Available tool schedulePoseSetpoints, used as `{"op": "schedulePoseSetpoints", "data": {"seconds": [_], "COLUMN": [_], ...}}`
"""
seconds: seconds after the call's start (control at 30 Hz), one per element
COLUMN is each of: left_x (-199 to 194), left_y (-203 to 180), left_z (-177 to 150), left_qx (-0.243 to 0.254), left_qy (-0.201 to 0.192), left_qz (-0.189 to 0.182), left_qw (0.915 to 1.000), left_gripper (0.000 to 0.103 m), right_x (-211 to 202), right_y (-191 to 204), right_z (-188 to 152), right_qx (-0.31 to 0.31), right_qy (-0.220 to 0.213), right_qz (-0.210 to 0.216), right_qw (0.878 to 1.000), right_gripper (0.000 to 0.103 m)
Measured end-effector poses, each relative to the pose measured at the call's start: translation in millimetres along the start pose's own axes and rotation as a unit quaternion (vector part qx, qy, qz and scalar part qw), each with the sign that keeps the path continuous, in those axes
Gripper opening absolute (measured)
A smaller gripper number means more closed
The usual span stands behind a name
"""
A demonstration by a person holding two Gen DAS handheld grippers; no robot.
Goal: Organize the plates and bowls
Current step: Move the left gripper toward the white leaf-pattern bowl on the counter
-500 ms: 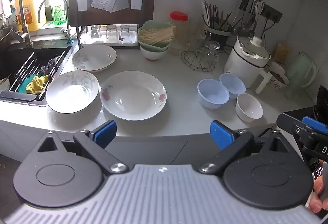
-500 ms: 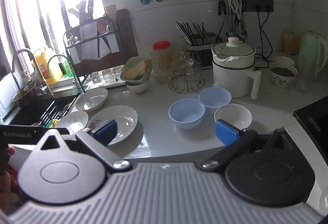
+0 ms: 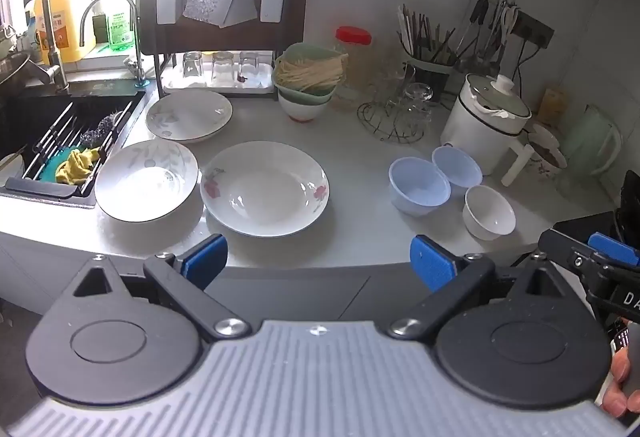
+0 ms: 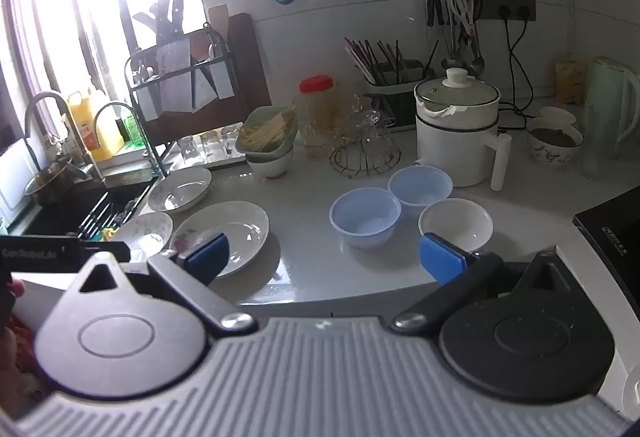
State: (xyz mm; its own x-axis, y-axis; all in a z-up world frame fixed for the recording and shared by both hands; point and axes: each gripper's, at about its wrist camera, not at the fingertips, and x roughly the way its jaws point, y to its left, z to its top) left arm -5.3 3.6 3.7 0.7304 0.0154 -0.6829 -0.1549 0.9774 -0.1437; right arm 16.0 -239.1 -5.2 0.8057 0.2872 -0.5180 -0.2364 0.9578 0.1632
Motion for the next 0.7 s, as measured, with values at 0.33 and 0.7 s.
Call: {"op": "schedulePoseSetpoints", "data": {"seconds": [0.33,0.7], "left_x": [5.5,7.2], "left_y": [-9.0,-8.2], "left_z": [0.0,3.9], "left_qx": [0.001,0.003], "left_qy": [0.009,-0.001], "left_qz": [-0.006,-0.009], "left_qw": [0.9999,1.0], "left_gripper": [0.1,0.1], "right_x": [-0.3,2.5], "right_y": [1.4,1.2], "right_z": [-1.2,2.3], "right_qx": [0.006,0.003], "right_qy": [0.003,-0.006], "right_qz": [0.005,0.004], "right_qw": [1.0,1.0], "right_gripper": [0.103,0.103]}}
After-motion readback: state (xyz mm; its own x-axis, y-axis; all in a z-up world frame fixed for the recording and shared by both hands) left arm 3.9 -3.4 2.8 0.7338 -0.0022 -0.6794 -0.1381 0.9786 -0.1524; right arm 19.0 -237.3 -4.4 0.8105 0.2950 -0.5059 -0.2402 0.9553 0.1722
